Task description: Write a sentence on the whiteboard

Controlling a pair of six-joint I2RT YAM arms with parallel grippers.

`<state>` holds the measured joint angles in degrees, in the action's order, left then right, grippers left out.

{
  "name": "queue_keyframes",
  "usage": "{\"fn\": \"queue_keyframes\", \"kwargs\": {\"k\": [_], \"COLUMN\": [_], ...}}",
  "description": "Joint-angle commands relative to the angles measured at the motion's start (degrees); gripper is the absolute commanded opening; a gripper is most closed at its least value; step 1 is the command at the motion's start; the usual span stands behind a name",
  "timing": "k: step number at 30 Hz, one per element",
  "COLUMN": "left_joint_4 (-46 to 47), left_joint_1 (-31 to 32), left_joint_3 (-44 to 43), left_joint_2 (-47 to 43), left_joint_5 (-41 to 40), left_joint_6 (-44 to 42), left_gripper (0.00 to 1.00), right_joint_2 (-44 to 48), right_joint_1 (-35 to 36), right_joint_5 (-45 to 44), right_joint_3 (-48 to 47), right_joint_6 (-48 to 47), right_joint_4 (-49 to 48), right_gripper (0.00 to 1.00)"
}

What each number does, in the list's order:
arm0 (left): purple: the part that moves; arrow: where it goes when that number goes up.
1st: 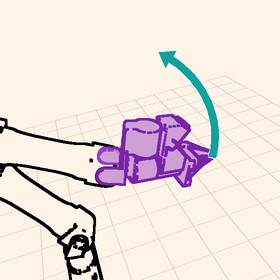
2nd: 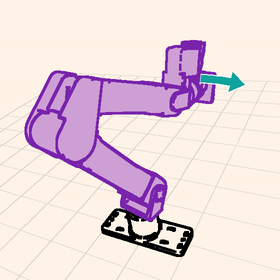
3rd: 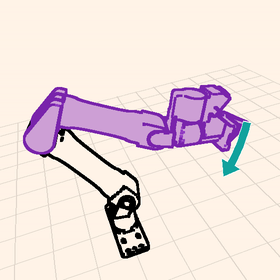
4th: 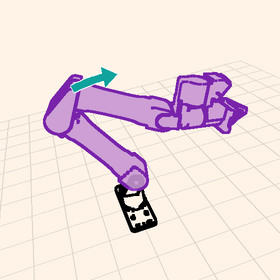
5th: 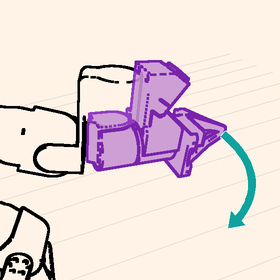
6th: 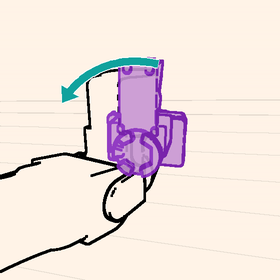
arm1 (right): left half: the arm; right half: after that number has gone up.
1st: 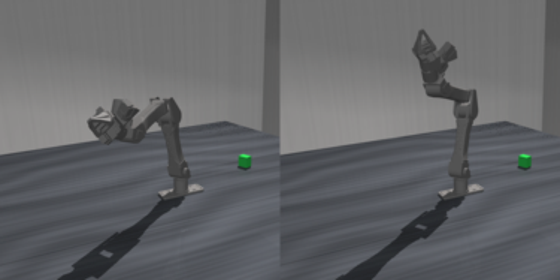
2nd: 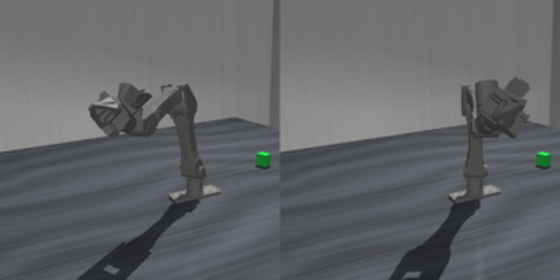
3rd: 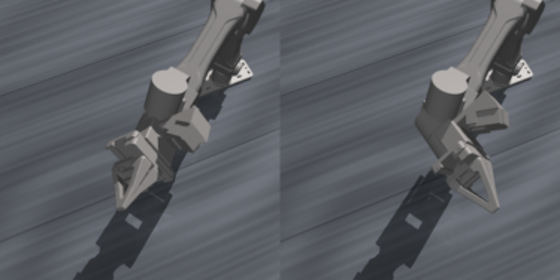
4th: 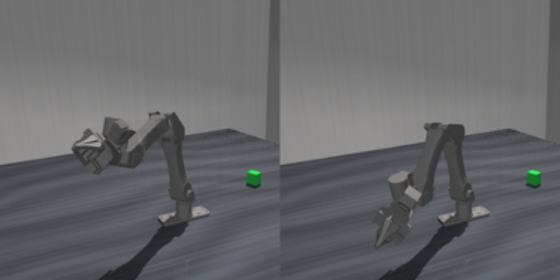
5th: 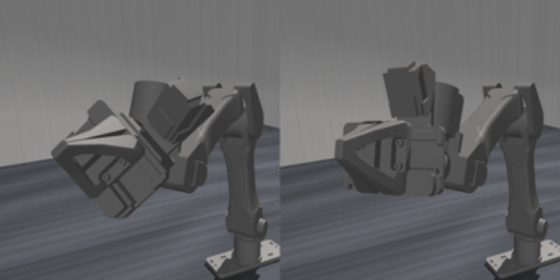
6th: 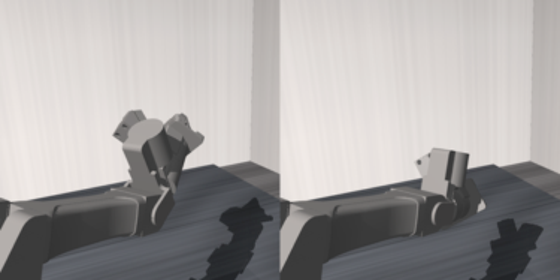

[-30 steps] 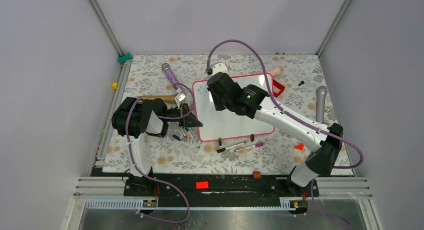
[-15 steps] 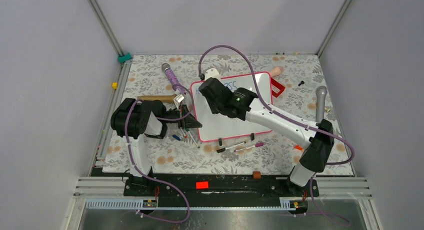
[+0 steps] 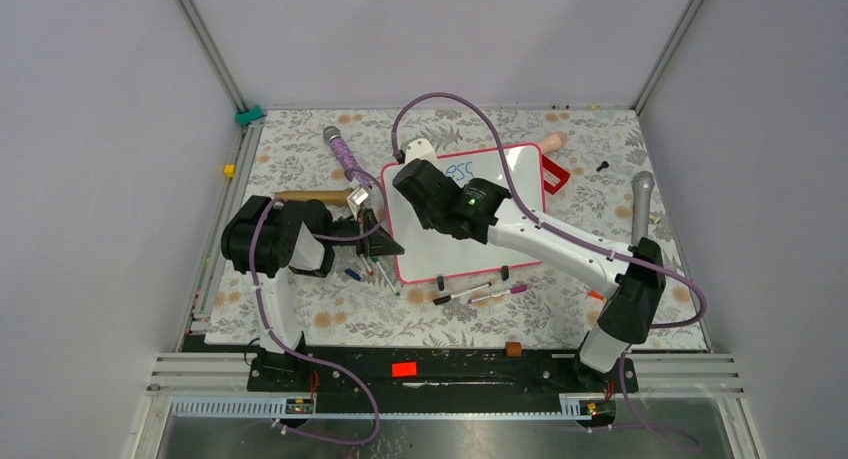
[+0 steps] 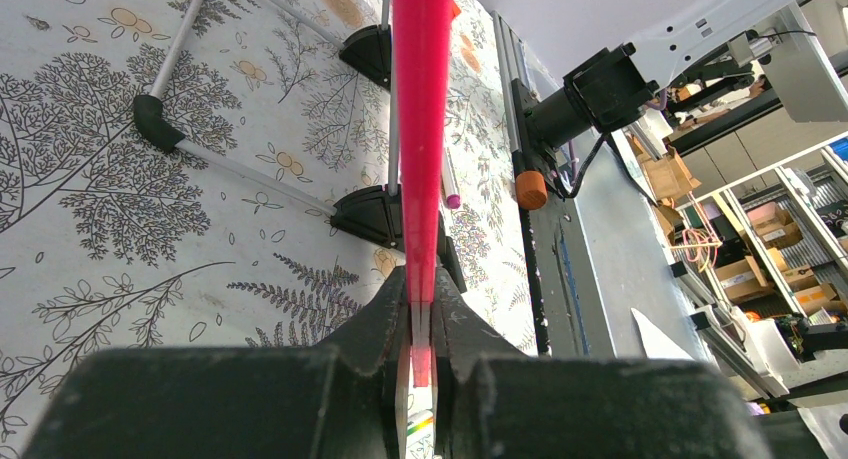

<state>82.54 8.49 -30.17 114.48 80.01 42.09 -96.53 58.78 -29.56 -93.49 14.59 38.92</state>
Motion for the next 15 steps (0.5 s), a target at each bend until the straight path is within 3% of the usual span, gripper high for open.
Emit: {"fn": "queue_keyframes", "kwargs": {"k": [1,15], "left_joint_4": [1.92,1.96], "left_joint_1": [-0.30,-0.25], "left_joint_3": [0.86,0.77], "left_joint_2": [-1.09,-1.08], "left_joint_5": [0.96,1.13], "left_joint_6": [-2.18,-2.18], "left_gripper": [0.02,0.02], "right_joint_2": [-1.46,-3.44], "right_joint_1": [0.28,0.28], "right_joint_5": [-2.78,-5.60], "right_joint_3": [-2.06,-3.68], "right_joint_6": [-0.52,-1.40], "right_joint_4": [-0.15,-0.11], "right_gripper": [0.00,0.00]}}
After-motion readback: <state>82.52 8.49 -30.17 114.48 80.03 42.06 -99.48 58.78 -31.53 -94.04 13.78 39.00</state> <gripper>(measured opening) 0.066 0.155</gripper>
